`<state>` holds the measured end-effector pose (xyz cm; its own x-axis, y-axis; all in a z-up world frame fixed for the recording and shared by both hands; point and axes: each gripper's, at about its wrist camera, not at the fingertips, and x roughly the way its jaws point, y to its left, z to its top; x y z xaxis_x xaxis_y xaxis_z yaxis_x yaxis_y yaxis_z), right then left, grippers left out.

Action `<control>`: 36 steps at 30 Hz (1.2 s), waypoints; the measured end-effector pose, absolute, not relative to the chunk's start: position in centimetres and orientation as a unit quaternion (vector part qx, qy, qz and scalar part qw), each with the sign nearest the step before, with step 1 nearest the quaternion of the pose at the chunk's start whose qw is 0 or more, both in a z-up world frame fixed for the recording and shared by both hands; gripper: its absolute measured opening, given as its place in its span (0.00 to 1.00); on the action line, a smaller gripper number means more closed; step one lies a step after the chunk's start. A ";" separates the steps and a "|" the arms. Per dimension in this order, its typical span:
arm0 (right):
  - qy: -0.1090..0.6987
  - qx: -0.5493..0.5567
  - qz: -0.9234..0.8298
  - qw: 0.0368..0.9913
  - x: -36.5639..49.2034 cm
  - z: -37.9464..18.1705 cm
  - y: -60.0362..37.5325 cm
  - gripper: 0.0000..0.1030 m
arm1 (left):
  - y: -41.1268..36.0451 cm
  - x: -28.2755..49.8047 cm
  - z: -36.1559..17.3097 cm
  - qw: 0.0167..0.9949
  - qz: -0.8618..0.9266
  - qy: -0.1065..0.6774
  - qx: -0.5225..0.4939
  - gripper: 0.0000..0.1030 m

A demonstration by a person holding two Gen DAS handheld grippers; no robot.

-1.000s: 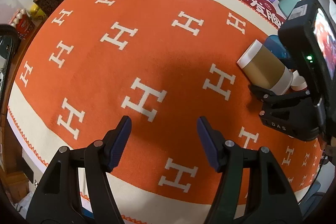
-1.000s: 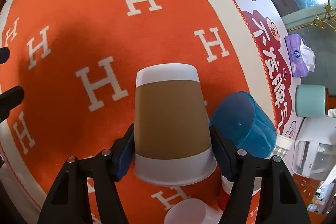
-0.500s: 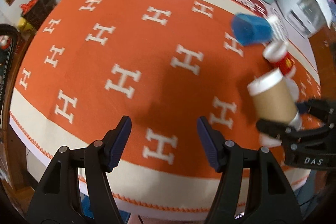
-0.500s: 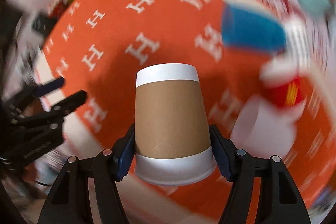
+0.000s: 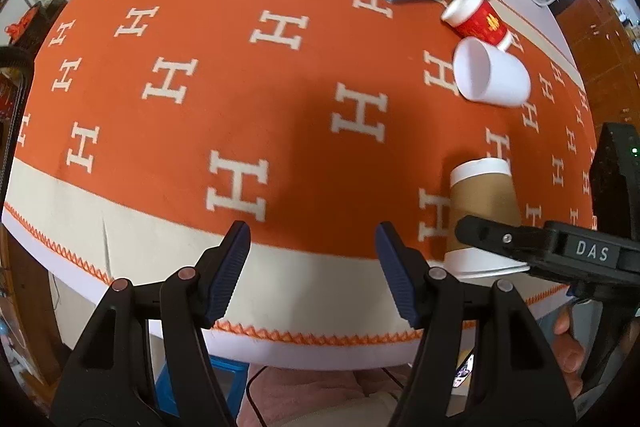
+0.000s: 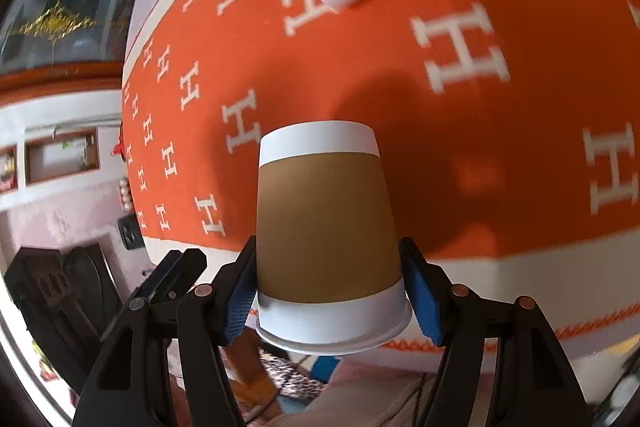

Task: Flip cup upside down
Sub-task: 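Lift the brown cup with the right tool and turn it rim-down, then open the right tool, releasing the brown cup toward the left tool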

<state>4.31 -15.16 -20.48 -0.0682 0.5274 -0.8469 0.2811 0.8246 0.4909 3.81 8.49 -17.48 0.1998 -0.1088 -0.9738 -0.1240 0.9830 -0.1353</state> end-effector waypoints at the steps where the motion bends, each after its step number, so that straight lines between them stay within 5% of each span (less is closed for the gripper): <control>1: 0.725 0.280 0.101 0.621 3.9 -20.4 -15.0 0.66 | 8.3 3.6 -17.5 0.769 0.002 0.633 -0.091 0.60; 11: 0.719 0.281 0.116 0.625 0.4 -18.4 -14.2 0.80 | 7.0 3.0 -17.6 0.759 -0.025 0.645 -0.091 0.60; 36: 0.697 0.290 0.136 0.642 -3.5 -14.7 -19.3 0.75 | 2.9 5.4 -16.9 0.728 -0.101 0.673 -0.076 0.61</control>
<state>-3.51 -19.32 -14.74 -0.0087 0.5779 -0.8161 0.2294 0.7955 0.5608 5.42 2.86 -16.90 0.0728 -0.2493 -0.9657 0.0457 0.9681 -0.2464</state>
